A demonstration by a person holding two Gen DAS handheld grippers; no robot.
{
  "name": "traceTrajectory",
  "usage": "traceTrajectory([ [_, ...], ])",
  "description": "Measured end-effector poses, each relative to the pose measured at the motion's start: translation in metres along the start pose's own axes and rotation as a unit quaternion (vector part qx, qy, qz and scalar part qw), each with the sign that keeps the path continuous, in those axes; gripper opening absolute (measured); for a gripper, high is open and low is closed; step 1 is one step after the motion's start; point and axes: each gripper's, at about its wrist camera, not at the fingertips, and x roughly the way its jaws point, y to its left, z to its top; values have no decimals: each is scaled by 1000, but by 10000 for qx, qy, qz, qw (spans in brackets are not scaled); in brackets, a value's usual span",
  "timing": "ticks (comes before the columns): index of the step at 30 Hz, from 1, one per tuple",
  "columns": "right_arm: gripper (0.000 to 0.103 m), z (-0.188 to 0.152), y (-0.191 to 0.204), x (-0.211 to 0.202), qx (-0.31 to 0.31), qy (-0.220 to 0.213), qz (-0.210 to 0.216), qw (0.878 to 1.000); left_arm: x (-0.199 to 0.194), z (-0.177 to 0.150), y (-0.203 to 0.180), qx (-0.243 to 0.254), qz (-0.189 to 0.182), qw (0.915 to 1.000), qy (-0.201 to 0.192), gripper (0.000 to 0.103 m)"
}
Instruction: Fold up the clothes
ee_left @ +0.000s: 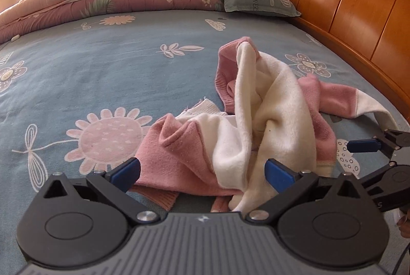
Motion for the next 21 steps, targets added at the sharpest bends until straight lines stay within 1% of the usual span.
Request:
traceTrajectory([
  [3,103,-2,0,-6,29,-48,1,10000,16,6,-3,297,503,9983,65,102],
  [5,103,-4,1,-9,-50,-90,-21,9999,25,9,-2,396,581,9973,207,102],
  [6,103,-5,1,-11,-91,-103,-29,9999,28,9,-4,548,553,9966,265,102],
  [8,103,-7,2,-11,-150,-104,-17,9998,34,11,-13,1003,585,9928,293,103],
  [9,103,-7,2,-11,-149,-102,-9,9998,37,12,-16,1199,628,9904,295,103],
  [10,103,-7,1,-10,-135,-108,2,9999,38,14,-17,1290,743,9885,263,103],
  [12,103,-6,0,-12,-83,-140,19,9999,37,22,-10,1278,1006,9866,151,103],
  [14,103,-7,-2,-14,-31,-181,2,9998,36,31,4,1004,1223,9874,95,103],
  [15,103,-8,-3,-15,-9,-184,4,9998,36,32,7,967,1143,9885,220,102],
  [17,103,-8,-5,-16,29,-192,6,9998,40,29,1,1391,692,9864,529,102],
  [18,103,-8,-5,-16,27,-197,0,9998,42,26,-4,1626,553,9830,642,102],
  [19,103,-8,-5,-16,25,-203,-6,9998,44,24,-10,1889,662,9778,627,102],
  [20,103,-8,-5,-16,23,-208,-12,9998,46,24,-14,2076,864,9729,535,102],
  [21,103,-8,-5,-16,26,-210,-16,9998,48,26,-16,2181,1043,9693,449,103],
])
